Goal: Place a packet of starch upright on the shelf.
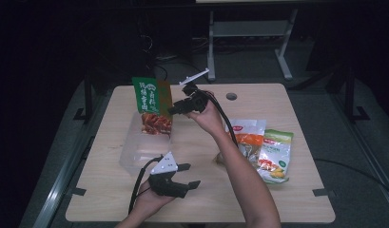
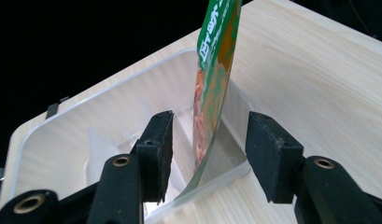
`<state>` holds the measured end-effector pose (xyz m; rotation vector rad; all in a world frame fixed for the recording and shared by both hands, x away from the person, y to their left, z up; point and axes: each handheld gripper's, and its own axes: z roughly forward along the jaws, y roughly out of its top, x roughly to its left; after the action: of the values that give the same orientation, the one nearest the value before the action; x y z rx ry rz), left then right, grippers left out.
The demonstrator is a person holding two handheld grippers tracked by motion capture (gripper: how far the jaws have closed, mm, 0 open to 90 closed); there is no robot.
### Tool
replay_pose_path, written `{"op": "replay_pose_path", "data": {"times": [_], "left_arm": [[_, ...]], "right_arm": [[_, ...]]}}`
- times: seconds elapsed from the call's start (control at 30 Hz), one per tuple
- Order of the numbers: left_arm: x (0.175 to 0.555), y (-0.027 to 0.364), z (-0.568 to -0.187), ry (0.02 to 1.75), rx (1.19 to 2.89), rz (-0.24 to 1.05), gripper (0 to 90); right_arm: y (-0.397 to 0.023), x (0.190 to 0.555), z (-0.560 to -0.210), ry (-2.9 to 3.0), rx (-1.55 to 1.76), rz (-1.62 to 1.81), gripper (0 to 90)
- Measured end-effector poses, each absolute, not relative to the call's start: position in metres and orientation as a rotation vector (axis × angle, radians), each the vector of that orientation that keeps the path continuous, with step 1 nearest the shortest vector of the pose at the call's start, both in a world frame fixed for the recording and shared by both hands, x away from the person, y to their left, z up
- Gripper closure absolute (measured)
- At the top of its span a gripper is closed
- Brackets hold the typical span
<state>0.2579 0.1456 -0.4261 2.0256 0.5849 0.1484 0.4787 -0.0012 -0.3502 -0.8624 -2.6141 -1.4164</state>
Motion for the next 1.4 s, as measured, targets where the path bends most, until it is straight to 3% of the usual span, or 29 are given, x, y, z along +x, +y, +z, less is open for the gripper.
{"op": "replay_pose_path", "data": {"times": [1.4], "left_arm": [[0.255,0.139,-0.428,0.559,2.051,0.126,30.9]], "right_arm": [[-0.134,0.409,-0.340,-2.560,-0.977,-1.399,45.2]]}}
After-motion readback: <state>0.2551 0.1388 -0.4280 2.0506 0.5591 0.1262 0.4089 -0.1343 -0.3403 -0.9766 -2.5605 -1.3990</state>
